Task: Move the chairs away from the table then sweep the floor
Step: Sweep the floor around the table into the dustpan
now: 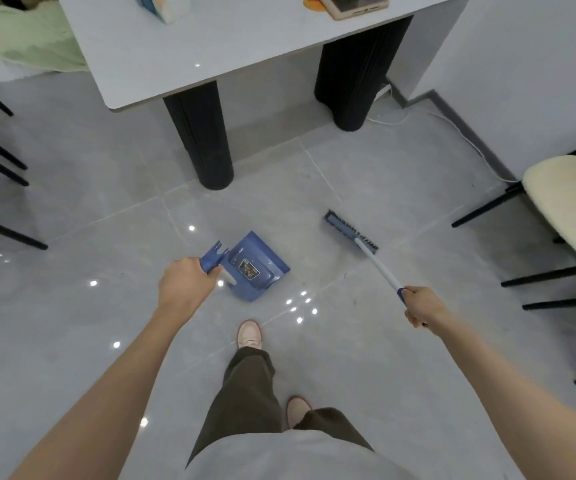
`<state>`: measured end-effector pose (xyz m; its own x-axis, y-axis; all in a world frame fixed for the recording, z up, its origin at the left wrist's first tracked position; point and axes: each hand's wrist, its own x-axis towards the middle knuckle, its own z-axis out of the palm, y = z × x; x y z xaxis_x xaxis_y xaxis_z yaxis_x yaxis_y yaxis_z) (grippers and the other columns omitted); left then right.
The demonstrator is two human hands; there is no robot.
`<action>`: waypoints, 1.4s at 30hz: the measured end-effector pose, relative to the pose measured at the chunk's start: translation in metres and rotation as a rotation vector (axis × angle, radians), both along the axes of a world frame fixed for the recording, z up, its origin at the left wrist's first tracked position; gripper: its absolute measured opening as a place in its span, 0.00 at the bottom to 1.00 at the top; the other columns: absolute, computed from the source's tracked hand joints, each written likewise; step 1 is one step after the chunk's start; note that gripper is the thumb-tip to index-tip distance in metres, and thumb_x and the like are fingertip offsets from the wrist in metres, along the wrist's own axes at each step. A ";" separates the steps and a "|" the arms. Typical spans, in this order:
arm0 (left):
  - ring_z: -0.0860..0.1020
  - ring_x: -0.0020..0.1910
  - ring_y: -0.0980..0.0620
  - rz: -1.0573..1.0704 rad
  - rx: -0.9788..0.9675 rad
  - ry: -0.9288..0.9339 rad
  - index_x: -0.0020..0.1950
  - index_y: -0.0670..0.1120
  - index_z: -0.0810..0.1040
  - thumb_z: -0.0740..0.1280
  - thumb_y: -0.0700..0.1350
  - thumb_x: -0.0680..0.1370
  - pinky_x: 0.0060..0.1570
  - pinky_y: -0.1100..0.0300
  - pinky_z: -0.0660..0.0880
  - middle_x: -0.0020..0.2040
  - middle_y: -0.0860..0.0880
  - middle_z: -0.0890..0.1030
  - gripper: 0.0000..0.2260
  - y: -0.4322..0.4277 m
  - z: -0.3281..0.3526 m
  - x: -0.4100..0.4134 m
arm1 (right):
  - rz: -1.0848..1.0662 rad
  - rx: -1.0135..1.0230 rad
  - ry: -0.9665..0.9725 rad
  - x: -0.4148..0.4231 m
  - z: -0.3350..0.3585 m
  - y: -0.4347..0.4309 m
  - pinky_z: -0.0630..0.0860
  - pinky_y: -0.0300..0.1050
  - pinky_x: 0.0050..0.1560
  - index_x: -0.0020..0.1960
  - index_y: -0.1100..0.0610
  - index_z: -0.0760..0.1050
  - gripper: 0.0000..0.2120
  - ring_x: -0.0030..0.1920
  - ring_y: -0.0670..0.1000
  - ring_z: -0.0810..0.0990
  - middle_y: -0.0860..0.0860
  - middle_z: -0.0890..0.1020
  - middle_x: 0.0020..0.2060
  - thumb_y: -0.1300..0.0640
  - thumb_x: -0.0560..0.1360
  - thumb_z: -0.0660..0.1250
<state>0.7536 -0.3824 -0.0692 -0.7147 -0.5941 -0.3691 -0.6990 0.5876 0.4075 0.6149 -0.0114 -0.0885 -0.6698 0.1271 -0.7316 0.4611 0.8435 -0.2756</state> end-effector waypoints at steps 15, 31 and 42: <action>0.76 0.34 0.42 -0.089 -0.109 -0.042 0.29 0.45 0.69 0.66 0.51 0.77 0.33 0.59 0.69 0.31 0.44 0.76 0.19 0.128 0.004 0.040 | -0.031 -0.070 -0.287 0.104 -0.008 0.097 0.63 0.41 0.26 0.34 0.55 0.62 0.15 0.26 0.50 0.65 0.53 0.67 0.29 0.64 0.79 0.53; 0.77 0.32 0.42 -0.209 -0.172 -0.166 0.26 0.48 0.64 0.68 0.49 0.76 0.33 0.60 0.69 0.29 0.45 0.74 0.21 0.121 -0.002 0.099 | -0.173 -0.054 0.114 0.101 -0.013 0.120 0.64 0.41 0.26 0.48 0.61 0.71 0.12 0.23 0.53 0.69 0.55 0.71 0.26 0.58 0.81 0.52; 0.74 0.29 0.42 -0.203 -0.185 -0.169 0.26 0.47 0.64 0.69 0.53 0.75 0.31 0.58 0.69 0.25 0.47 0.70 0.22 0.152 -0.024 0.057 | -0.347 0.072 -0.087 0.022 -0.065 0.168 0.62 0.40 0.23 0.57 0.71 0.69 0.11 0.26 0.53 0.66 0.56 0.69 0.29 0.67 0.79 0.54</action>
